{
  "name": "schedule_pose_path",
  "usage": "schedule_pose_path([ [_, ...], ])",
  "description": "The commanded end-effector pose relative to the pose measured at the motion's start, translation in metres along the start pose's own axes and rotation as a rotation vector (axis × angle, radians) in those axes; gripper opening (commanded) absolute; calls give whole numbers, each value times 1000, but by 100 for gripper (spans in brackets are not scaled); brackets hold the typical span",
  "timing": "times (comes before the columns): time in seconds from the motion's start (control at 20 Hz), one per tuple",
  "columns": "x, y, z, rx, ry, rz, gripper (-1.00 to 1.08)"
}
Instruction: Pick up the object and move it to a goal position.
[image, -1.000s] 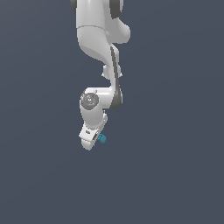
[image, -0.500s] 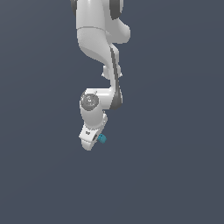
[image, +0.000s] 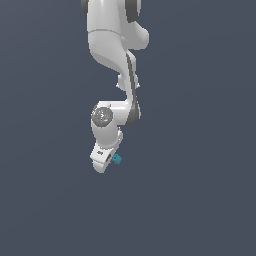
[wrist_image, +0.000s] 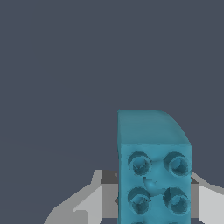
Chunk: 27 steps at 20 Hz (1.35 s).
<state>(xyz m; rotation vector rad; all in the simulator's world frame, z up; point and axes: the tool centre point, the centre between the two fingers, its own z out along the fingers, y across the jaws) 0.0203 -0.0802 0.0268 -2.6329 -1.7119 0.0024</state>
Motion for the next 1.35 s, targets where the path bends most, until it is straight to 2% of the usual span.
schedule_pose_path([
  [0.0, 4, 5, -6, -2, 0, 0, -100],
  [0.75, 36, 56, -57, -1, 2, 0, -100],
  [1.3, 44, 69, -68, -2, 1, 0, -100],
])
